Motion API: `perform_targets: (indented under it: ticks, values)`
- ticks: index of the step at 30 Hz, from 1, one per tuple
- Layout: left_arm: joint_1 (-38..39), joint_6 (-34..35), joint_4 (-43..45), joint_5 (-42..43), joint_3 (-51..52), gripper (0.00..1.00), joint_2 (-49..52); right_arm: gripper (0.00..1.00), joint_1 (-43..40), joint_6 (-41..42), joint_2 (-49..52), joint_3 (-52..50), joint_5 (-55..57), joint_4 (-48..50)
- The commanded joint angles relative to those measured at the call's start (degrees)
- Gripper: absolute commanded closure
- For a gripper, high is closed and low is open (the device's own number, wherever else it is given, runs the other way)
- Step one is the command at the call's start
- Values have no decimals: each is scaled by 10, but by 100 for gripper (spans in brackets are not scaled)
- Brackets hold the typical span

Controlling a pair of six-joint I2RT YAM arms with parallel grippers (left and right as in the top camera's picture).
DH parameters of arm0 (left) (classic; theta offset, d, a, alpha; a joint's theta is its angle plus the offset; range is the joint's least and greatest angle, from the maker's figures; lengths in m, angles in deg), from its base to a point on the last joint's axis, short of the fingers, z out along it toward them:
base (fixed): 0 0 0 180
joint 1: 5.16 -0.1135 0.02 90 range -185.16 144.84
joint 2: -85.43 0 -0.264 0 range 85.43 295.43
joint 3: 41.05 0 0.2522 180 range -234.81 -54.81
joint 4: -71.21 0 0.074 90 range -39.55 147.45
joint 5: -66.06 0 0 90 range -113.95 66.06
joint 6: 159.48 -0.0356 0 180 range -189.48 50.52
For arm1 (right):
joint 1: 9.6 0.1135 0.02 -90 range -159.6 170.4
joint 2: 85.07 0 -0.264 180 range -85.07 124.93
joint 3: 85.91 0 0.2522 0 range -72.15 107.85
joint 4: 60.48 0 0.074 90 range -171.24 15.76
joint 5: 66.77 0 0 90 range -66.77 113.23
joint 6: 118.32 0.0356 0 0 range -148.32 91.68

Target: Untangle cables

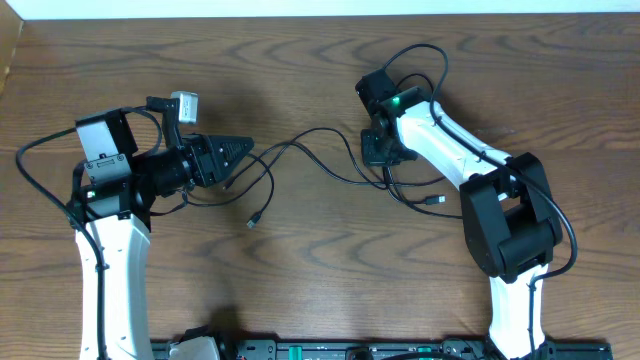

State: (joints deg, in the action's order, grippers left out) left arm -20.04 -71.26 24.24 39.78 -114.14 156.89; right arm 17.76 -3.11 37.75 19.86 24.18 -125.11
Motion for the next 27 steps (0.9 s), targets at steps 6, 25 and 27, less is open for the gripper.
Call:
perform_targets:
  ticks: [6,25,27]
  values:
    - [2,-12,-2,-3,-1,53,-9,99,1,-5,-19,11,9,-1]
    - [2,-12,-6,-3,-1,53,-9,99,-13,-21,-303,63,4,-42]
    - [2,-12,-11,-3,-1,53,-9,99,-16,-21,-339,66,5,-40]
